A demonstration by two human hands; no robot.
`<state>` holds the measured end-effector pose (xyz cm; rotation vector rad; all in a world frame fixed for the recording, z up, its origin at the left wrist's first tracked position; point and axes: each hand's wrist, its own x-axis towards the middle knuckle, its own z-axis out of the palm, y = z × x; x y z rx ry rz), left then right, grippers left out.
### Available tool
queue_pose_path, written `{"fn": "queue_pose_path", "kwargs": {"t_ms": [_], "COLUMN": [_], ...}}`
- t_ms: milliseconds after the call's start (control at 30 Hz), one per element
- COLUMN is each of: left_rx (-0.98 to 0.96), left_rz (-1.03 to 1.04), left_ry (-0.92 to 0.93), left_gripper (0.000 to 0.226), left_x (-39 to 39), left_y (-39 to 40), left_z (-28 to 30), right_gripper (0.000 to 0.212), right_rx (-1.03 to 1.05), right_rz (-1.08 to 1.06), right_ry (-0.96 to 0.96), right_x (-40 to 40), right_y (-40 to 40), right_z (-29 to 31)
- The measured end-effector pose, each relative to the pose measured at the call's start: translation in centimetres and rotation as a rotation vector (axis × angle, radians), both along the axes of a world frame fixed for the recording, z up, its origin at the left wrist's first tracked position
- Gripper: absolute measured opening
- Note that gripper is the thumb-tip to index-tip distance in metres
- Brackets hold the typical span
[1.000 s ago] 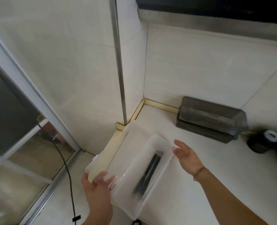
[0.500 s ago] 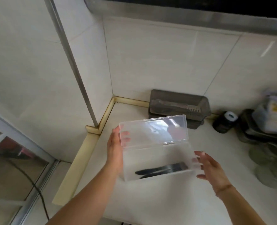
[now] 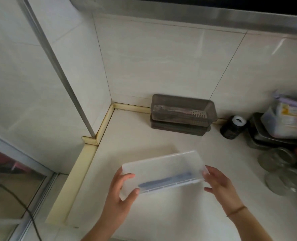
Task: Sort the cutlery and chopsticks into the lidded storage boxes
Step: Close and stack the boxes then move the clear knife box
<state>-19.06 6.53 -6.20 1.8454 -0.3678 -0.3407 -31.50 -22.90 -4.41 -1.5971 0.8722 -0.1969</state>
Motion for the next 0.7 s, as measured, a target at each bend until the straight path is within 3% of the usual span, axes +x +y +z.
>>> {"fn": "queue_pose_path", "kwargs": {"t_ms": [67,500,700], "left_rx": [0.029,0.145,0.251], "left_rz": [0.021,-0.066,-0.115], "left_ry": [-0.036,-0.104,-0.172], "left_gripper": [0.038,0.033,0.069], "left_x": [-0.5,-0.1,0.5], "left_y": [-0.2,-1.6,-1.2], "left_z": [-0.4,0.1,-0.9], "right_gripper": [0.018,0.032,0.034], "right_rx": [-0.134,-0.274,-0.362], "right_rz": [0.018,-0.068,-0.153], "right_ry": [0.005,0.034,0.069], "right_x": [0.4,1.0,0.9], "right_y": [0.3,2.0,2.9], "right_z": [-0.5,-1.7,-1.9]}}
